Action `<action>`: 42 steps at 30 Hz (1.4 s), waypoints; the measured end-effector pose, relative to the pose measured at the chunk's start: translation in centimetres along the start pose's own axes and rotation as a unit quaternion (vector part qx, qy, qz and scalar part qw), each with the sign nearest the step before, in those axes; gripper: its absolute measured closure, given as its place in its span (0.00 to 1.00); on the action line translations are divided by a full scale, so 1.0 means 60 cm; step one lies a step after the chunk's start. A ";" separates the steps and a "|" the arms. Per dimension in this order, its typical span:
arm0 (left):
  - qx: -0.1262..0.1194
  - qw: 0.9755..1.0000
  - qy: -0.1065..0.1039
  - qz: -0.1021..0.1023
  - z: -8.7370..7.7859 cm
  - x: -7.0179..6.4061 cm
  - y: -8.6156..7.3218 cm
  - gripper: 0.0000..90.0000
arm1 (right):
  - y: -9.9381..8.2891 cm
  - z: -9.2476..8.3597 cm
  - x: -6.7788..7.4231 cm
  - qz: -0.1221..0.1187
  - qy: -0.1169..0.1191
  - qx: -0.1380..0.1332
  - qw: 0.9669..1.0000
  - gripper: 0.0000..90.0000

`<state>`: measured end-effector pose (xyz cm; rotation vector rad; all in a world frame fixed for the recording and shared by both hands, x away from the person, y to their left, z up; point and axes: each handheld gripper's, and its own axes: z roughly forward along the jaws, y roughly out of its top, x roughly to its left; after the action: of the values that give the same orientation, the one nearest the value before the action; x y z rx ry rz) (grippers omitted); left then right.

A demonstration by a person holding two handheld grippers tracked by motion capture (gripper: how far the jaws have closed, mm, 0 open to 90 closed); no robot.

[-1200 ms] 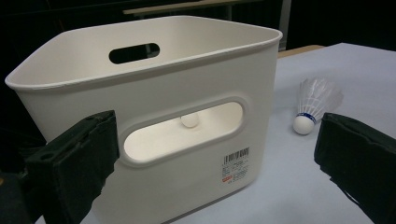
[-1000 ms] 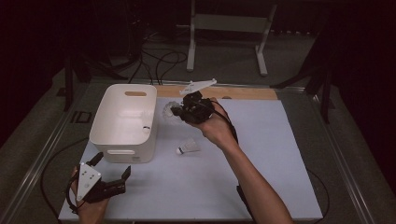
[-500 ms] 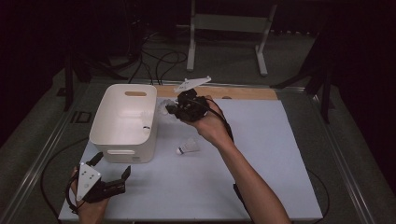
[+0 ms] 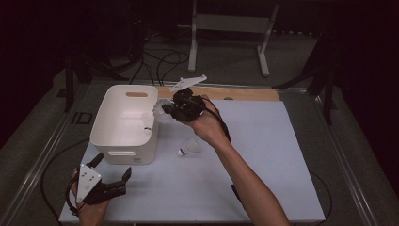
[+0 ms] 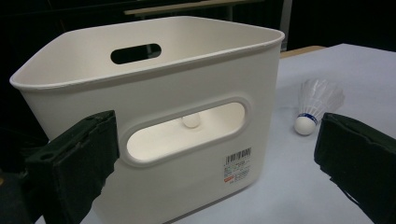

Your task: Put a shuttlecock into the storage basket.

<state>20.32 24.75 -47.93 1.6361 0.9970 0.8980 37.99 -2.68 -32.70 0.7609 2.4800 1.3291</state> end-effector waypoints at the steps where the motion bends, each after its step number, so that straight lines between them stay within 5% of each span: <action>1: 0.000 1.000 0.000 0.000 0.000 0.000 0.000 0.01 | 0.002 0.000 0.001 0.001 0.001 0.001 1.000 0.96; 42: -0.001 1.000 0.001 -0.001 -0.001 0.001 0.000 0.01 | 0.027 0.071 0.040 0.000 0.027 0.007 1.000 0.96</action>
<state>20.31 24.85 -47.92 1.6336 0.9982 0.8996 38.33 2.36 -33.69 0.7384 2.5343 1.3502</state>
